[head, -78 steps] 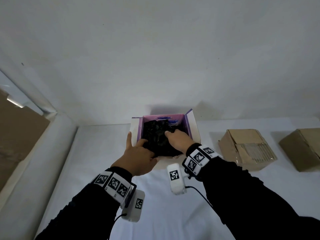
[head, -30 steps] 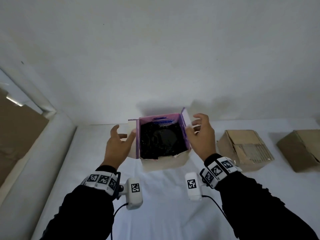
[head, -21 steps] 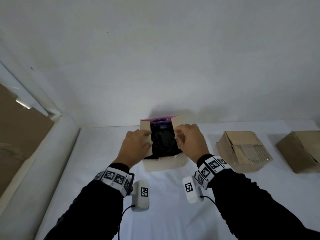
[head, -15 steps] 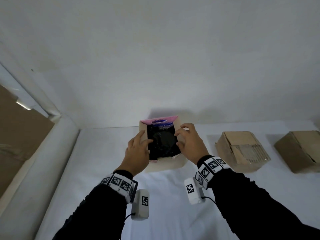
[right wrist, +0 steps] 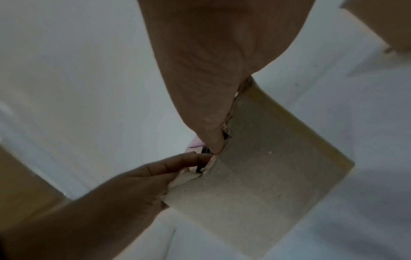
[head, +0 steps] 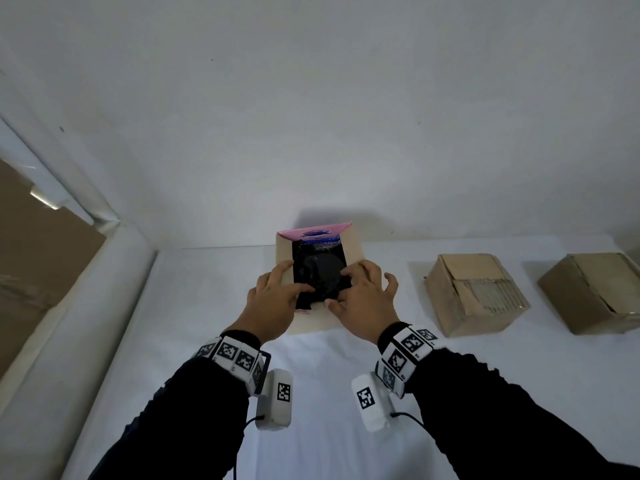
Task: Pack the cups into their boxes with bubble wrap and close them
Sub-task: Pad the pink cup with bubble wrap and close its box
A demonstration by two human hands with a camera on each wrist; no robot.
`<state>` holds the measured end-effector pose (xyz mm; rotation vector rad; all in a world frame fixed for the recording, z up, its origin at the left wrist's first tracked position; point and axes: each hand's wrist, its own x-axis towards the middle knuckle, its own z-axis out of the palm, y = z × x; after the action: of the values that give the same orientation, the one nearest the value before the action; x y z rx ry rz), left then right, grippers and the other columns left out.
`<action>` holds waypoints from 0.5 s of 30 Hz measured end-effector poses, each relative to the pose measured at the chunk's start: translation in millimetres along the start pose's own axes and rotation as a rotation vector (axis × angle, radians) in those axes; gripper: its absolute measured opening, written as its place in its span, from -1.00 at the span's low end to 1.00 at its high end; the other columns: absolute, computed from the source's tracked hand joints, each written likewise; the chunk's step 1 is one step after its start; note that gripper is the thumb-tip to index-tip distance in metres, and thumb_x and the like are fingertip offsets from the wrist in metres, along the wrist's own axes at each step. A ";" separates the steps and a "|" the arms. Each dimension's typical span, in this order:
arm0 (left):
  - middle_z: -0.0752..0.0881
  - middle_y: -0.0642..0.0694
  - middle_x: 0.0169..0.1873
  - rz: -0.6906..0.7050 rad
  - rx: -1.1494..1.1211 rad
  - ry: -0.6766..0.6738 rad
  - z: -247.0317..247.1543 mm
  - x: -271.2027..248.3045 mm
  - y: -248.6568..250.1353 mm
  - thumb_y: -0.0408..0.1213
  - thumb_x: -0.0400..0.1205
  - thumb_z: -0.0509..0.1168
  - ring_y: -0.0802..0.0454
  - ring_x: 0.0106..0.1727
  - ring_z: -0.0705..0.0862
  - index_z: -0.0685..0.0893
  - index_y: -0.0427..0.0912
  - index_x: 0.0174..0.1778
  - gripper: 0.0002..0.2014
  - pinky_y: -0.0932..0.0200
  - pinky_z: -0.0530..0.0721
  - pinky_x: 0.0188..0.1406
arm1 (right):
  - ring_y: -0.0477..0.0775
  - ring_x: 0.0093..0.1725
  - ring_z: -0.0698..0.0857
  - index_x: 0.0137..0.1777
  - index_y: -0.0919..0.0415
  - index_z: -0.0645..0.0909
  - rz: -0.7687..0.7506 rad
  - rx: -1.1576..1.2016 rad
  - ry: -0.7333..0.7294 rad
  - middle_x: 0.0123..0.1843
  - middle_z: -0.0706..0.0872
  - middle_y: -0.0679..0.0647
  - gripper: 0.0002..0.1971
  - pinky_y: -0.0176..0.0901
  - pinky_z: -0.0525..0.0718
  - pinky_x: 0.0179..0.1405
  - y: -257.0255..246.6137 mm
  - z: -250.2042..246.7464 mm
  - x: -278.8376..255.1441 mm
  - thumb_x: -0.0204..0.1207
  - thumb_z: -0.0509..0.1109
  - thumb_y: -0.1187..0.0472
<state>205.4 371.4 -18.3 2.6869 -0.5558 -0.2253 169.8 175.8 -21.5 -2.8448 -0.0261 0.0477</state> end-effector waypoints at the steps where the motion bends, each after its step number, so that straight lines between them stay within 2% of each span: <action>1: 0.12 -0.02 0.66 -0.016 0.013 -0.025 -1.0 1.1 0.6 -0.27 0.72 0.13 -0.19 0.56 0.22 0.59 0.28 0.37 -0.60 -0.21 0.33 0.49 | -0.03 0.60 -0.02 -0.20 -0.01 0.78 0.036 0.047 -0.005 0.46 0.37 -0.18 -0.67 0.33 -0.12 0.50 -3.0 0.1 -0.2 0.54 0.33 -0.19; 4: 0.13 -0.01 0.65 -0.040 0.031 -0.053 -3.0 5.9 3.0 -0.30 0.68 0.14 -0.21 0.55 0.23 0.56 0.26 0.39 -0.57 -0.22 0.30 0.50 | -0.11 0.60 0.00 -0.23 -0.03 0.75 0.100 0.178 0.033 0.41 0.41 -0.25 -0.80 0.28 -0.09 0.49 -3.4 3.2 0.1 0.45 0.46 -0.12; 8: 0.27 0.06 0.60 -0.032 -0.002 0.059 -4.0 10.5 -0.3 -0.33 0.63 0.14 -0.13 0.59 0.19 0.53 0.24 0.36 -0.56 -0.21 0.18 0.52 | -0.13 0.58 0.13 -0.18 -0.09 0.71 0.007 0.309 0.140 0.35 0.48 -0.27 -0.91 0.11 0.04 0.42 9.8 2.8 -5.2 0.37 0.55 0.00; 10: 0.27 0.08 0.60 -0.014 0.042 0.069 -2.0 10.3 -2.1 -0.31 0.64 0.14 -0.14 0.63 0.13 0.52 0.27 0.37 -0.55 -0.25 0.09 0.56 | -0.08 0.53 0.21 -0.15 -0.09 0.71 -0.097 0.349 0.166 0.33 0.51 -0.24 -0.92 0.07 0.16 0.36 18.0 3.3 -7.0 0.35 0.50 0.03; 13: 0.27 0.15 0.60 -0.018 0.119 -0.048 -4.0 14.1 -3.8 -0.24 0.66 0.15 -0.19 0.65 0.10 0.62 0.29 0.28 -0.63 -0.32 -0.01 0.60 | -0.06 0.35 0.45 -0.16 -0.04 0.72 -0.215 0.526 0.212 0.22 0.59 -0.19 -0.89 0.01 0.43 0.27 25.9 0.3 -4.1 0.37 0.38 0.07; 14: 0.37 0.14 0.55 0.016 0.095 -0.051 -5.3 16.8 -4.9 -0.22 0.63 0.20 -0.22 0.61 0.21 0.69 0.26 0.16 -0.69 -0.33 0.07 0.59 | -0.06 0.28 0.50 -0.14 -0.02 0.73 -0.204 0.610 0.265 0.18 0.60 -0.14 -0.90 -0.10 0.49 0.24 27.1 -1.5 -0.4 0.43 0.38 0.13; 15: 0.47 0.09 0.46 0.041 0.023 -0.016 -8.9 17.5 -3.9 -0.19 0.57 0.27 -0.21 0.50 0.39 0.72 0.24 0.02 -0.77 -0.31 0.26 0.54 | -0.06 0.23 0.53 -0.11 0.01 0.72 -0.162 0.670 0.328 0.15 0.59 -0.09 -0.90 -0.21 0.52 0.21 27.3 -4.7 3.7 0.49 0.38 0.20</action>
<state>224.8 370.5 -13.2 2.6948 -0.6215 -0.2301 174.1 148.4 -25.1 -2.1423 -0.1410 -0.3721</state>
